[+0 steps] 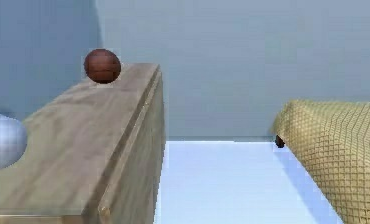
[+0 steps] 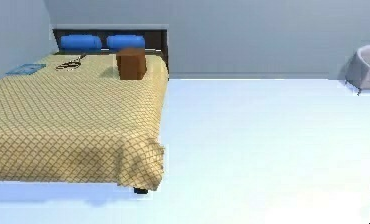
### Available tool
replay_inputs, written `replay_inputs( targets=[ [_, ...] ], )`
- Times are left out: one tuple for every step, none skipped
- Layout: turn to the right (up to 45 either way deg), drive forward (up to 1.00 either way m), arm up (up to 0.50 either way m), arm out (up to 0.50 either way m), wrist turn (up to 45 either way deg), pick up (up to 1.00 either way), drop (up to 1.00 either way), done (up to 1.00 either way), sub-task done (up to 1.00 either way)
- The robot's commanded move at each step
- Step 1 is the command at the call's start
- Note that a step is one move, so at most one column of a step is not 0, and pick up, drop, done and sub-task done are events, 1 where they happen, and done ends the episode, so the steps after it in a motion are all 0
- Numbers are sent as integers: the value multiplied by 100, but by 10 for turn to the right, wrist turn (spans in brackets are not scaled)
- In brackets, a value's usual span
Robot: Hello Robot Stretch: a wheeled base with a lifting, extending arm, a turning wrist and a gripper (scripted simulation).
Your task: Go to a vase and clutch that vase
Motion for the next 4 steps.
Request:
replay_inputs(
  targets=[
    [-450,0,0,0,0,0,0,0,0],
    [-450,0,0,0,0,0,0,0,0],
    [-390,0,0,0,0,0,0,0,0],
    [0,0,50,0,0,0,0,0,0]
  ],
)
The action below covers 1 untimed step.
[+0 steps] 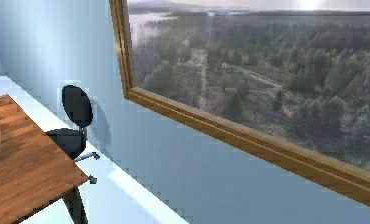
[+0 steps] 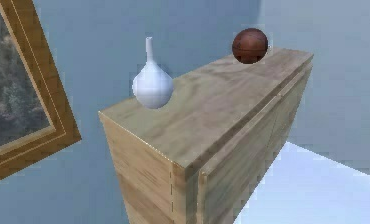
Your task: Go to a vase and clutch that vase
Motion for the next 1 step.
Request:
replay_inputs(
  targets=[
    [0,0,38,0,0,0,0,0,0]
  ],
)
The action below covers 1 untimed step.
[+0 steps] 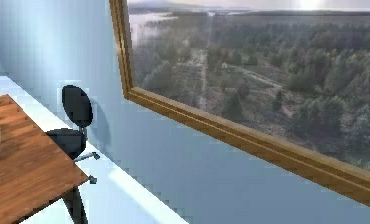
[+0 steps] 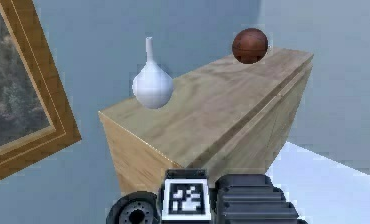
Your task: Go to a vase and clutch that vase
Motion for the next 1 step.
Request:
replay_inputs(
  targets=[
    [0,0,0,48,0,0,0,0,0]
  ],
)
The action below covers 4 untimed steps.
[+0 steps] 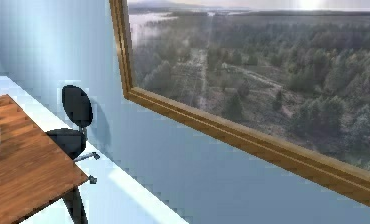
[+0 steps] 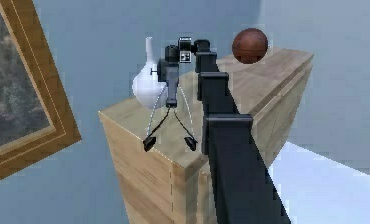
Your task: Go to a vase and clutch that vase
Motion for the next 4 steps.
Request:
replay_inputs(
  targets=[
    [0,0,0,0,450,0,0,0,0],
    [0,0,0,0,450,0,0,0,0],
    [0,0,0,0,450,0,0,0,0],
    [0,0,0,0,180,0,0,0,0]
  ],
)
